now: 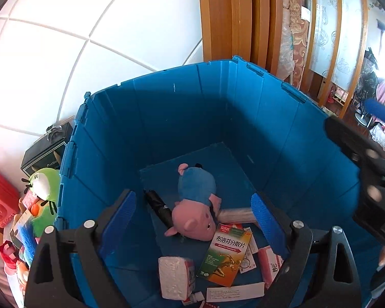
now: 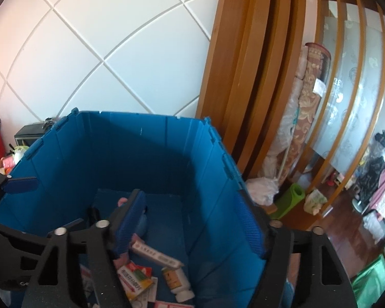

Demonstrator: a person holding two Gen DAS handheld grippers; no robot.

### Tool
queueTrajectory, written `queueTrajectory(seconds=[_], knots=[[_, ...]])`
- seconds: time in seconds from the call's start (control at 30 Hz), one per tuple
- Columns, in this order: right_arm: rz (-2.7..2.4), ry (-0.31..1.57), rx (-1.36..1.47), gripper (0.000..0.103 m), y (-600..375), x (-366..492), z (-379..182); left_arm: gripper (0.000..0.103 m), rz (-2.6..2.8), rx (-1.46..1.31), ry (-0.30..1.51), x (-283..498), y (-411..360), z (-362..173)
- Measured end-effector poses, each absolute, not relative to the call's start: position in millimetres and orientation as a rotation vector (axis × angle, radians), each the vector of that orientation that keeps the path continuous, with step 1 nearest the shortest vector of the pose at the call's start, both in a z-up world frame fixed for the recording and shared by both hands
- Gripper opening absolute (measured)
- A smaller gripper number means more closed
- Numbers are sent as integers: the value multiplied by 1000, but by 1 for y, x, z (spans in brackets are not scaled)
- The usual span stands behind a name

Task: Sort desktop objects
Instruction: 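Return both tools from the crate to the pile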

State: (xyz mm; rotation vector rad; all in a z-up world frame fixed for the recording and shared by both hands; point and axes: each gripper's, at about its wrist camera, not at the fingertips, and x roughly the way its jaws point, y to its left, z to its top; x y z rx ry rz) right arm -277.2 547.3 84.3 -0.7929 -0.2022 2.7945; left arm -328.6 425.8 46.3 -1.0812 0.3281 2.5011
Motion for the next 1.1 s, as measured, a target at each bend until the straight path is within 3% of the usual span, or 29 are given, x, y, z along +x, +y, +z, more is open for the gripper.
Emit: queueTrajectory(seconds=[0.07,0.13,0.43,0.67,1.1], knots=[[2792,-214,-746,98,544,-267,93,92,2503,-1070,312,-326,424,49],[2801,-214,-688,103,541,-253,105,92,2508,-1050,278,-321,419,55],[2892,-153,-524,103,523,-195,136,92,2516,-864,27,-280,362,102],[3035,-71,-492,103,484,-164,139,92,2648,-702,21,-241,286,128],[3324,-33,-645,103,334,-172,104,92,2948,-777,-57,-201,78,89]])
